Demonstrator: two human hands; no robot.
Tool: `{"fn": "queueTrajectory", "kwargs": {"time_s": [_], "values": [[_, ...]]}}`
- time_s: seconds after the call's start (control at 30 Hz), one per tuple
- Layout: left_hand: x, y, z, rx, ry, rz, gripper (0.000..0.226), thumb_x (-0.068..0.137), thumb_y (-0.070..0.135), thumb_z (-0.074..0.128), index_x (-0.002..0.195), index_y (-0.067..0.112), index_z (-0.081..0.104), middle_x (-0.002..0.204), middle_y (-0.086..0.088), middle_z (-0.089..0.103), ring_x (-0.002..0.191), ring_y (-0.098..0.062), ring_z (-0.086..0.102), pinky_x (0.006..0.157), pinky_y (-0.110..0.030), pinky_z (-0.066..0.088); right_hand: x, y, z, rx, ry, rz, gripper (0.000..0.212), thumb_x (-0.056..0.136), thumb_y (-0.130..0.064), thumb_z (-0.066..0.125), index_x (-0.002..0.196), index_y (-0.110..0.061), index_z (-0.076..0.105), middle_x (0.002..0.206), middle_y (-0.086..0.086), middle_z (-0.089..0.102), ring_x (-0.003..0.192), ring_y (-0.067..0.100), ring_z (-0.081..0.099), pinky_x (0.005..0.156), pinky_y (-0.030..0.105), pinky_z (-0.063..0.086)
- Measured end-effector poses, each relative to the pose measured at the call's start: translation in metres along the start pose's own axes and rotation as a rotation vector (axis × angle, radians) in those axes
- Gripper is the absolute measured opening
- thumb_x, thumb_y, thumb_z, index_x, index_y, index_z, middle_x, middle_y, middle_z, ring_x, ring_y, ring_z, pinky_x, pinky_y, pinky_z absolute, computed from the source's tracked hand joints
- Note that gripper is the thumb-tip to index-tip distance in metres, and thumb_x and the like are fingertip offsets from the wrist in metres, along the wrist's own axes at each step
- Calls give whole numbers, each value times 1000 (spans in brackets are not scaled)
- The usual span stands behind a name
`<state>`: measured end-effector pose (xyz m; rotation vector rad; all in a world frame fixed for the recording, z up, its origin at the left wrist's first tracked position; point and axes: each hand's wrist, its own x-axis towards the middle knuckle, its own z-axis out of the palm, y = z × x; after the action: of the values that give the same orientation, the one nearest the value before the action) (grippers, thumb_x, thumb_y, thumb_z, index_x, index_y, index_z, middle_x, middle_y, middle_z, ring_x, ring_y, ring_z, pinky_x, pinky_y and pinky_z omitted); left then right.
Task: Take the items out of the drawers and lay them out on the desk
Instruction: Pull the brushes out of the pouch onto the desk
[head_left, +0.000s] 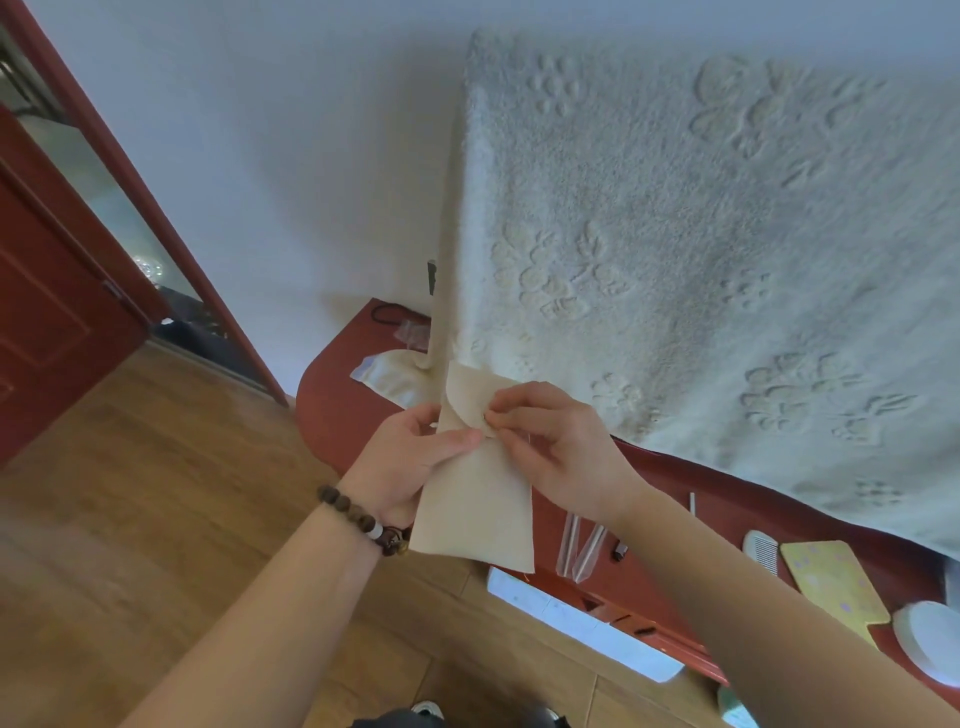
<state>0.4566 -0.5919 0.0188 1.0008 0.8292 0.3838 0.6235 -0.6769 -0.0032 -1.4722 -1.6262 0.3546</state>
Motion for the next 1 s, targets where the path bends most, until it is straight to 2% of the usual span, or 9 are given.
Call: {"fn": "queueTrajectory", "kwargs": {"time_s": [0.23, 0.33, 0.4, 0.5, 0.63, 0.73, 0.87, 0.93, 1.0], "values": [[13, -13, 0, 36, 22, 4, 32, 85, 3, 65, 117, 3, 60, 108, -21, 69, 95, -34, 69, 79, -45, 58, -10, 16, 3, -61, -51, 4, 29, 92, -20, 51, 112, -11, 70, 122, 5, 61, 116, 10, 53, 93, 24, 48], [28, -24, -1, 94, 30, -3, 38, 82, 5, 69, 119, 5, 60, 113, -18, 69, 101, -34, 68, 85, -47, 55, -25, 24, 8, 56, 84, 275, 33, 90, -19, 60, 122, -24, 64, 139, -2, 43, 114, 13, 54, 91, 31, 51], [38, -33, -2, 94, 22, -26, 40, 80, 7, 70, 119, 6, 60, 114, -16, 68, 103, -33, 67, 89, -50, 53, -36, 27, 10, 117, 194, 542, 55, 87, -26, 66, 138, -34, 45, 143, -8, 36, 116, 10, 53, 97, 29, 47], [50, -50, 0, 63, -30, -75, 37, 80, 10, 71, 116, 10, 62, 112, -13, 70, 102, -31, 68, 88, -50, 53, -50, 30, 19, 354, 162, 830, 81, 82, -27, 72, 145, -42, 24, 124, -11, 56, 100, 10, 65, 88, 34, 54], [71, -73, 7, 331, 41, -26, 26, 83, 13, 72, 108, 15, 66, 108, -5, 72, 99, -22, 69, 86, -43, 56, -61, 52, 38, 412, 293, 997, 70, 77, -11, 72, 134, -41, 43, 95, -2, 69, 89, 20, 67, 79, 46, 58], [89, -91, 4, 704, 205, 25, 32, 77, 14, 75, 106, 19, 64, 100, 3, 69, 95, -15, 66, 85, -40, 56, -60, 62, 45, 342, 381, 1098, 56, 78, -6, 66, 127, -30, 51, 90, -3, 66, 82, 13, 62, 74, 37, 56], [95, -110, 4, 812, 224, 45, 22, 84, 17, 66, 105, 23, 65, 97, 9, 67, 98, -15, 65, 75, -23, 50, -57, 71, 58, 236, 363, 1137, 48, 81, -4, 60, 124, -25, 55, 90, -9, 65, 75, 3, 57, 60, 15, 41], [100, -118, 4, 891, 189, 32, 32, 91, 21, 59, 123, 17, 59, 114, 3, 65, 109, -15, 60, 78, -21, 47, -54, 75, 65, 220, 331, 1159, 51, 82, -2, 54, 128, -24, 54, 105, -5, 68, 79, 7, 58, 59, 11, 39], [103, -124, 3, 970, 135, 1, 47, 92, 16, 58, 138, 15, 48, 138, -2, 54, 127, -18, 50, 97, -30, 46, -52, 76, 67, 219, 240, 1186, 56, 85, -1, 50, 137, -22, 47, 124, -2, 61, 76, 7, 55, 52, 6, 36]]}}
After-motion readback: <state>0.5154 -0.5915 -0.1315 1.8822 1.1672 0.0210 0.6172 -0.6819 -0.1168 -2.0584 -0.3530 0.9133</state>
